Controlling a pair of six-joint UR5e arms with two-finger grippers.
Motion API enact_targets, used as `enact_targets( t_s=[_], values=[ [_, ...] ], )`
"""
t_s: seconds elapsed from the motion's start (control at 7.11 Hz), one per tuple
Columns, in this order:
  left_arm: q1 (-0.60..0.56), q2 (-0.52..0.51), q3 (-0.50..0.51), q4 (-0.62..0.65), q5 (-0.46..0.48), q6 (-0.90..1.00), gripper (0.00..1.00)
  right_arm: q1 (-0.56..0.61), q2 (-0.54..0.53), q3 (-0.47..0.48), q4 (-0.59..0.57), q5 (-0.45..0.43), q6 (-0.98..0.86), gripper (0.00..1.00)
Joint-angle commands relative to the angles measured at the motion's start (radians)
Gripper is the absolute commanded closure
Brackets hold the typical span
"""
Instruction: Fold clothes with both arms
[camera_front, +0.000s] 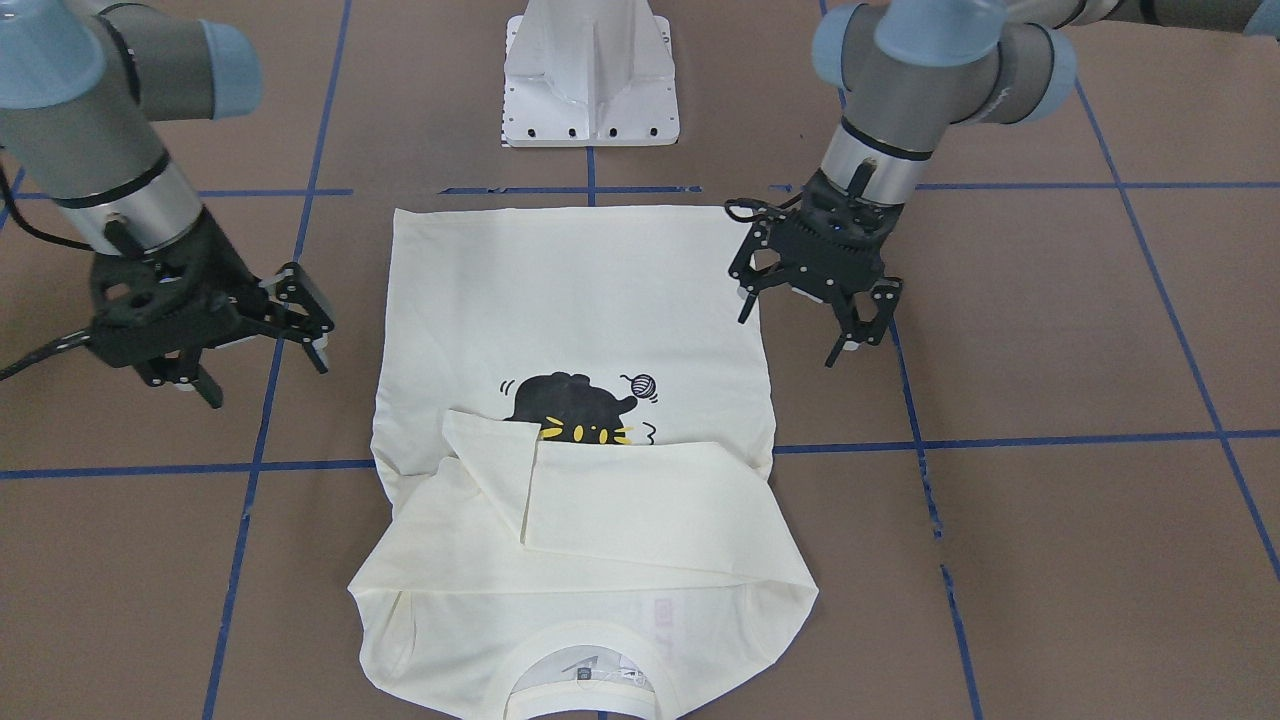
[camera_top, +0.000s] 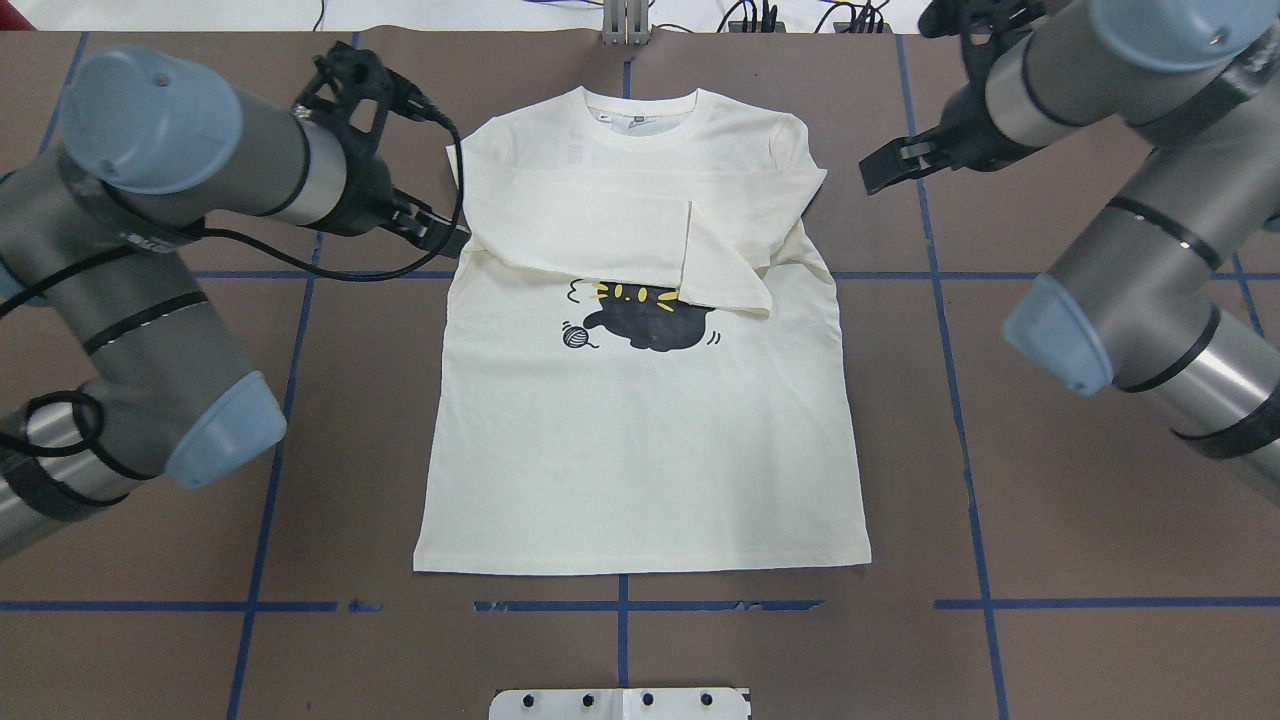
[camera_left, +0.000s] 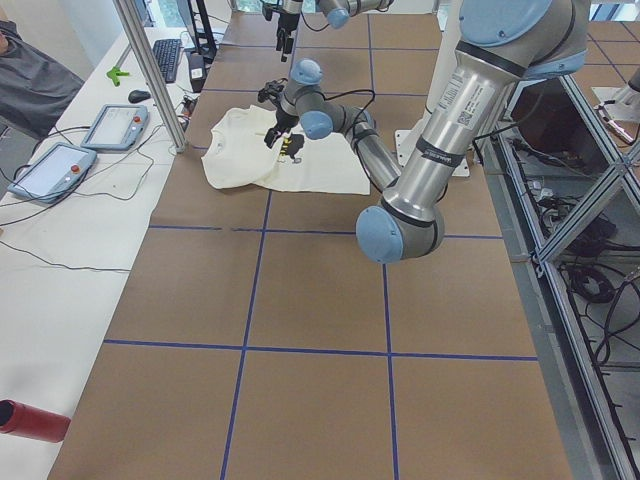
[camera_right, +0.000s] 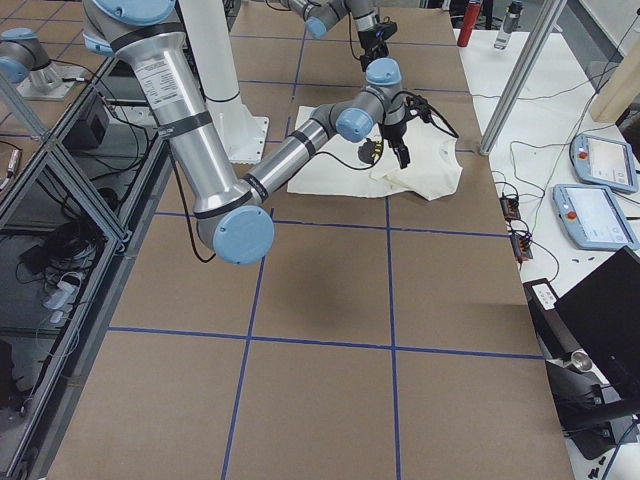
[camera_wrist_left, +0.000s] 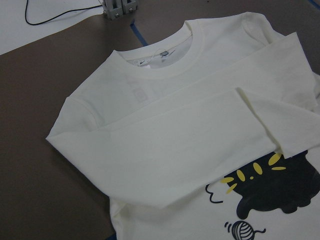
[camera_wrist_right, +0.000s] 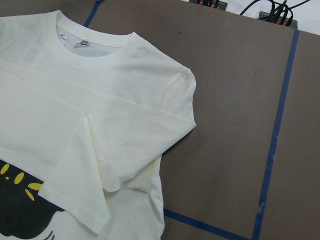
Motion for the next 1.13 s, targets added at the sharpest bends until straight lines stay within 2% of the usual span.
enact_targets(
  t_s=[0.0,0.14,0.28,0.42,0.7,0.84,0.98],
  values=[
    [-0.090,0.085,-0.043,-0.007,-0.091,0.069,0.00,-0.176,0.101,-0.031,-0.103,-0.254,0.063,0.01],
    [-0.099,0.093,-0.043,-0.010,-0.109,0.085,0.00,-0.214,0.211,-0.144,-0.144,-0.313,0.077,0.01],
    [-0.108,0.099,-0.043,-0.010,-0.143,0.092,0.00,-0.254,0.311,-0.299,-0.141,-0.372,0.097,0.01],
    [-0.117,0.105,-0.043,-0.012,-0.158,0.094,0.00,-0.289,0.368,-0.390,-0.139,-0.426,0.108,0.01],
    [-0.122,0.116,-0.043,-0.024,-0.172,0.092,0.00,-0.342,0.428,-0.530,-0.142,-0.511,0.160,0.10],
    [-0.122,0.118,-0.043,-0.024,-0.172,0.091,0.00,-0.345,0.465,-0.586,-0.142,-0.523,0.160,0.17],
    [-0.122,0.118,-0.043,-0.024,-0.172,0.086,0.00,-0.345,0.506,-0.643,-0.142,-0.523,0.160,0.20]
  ],
)
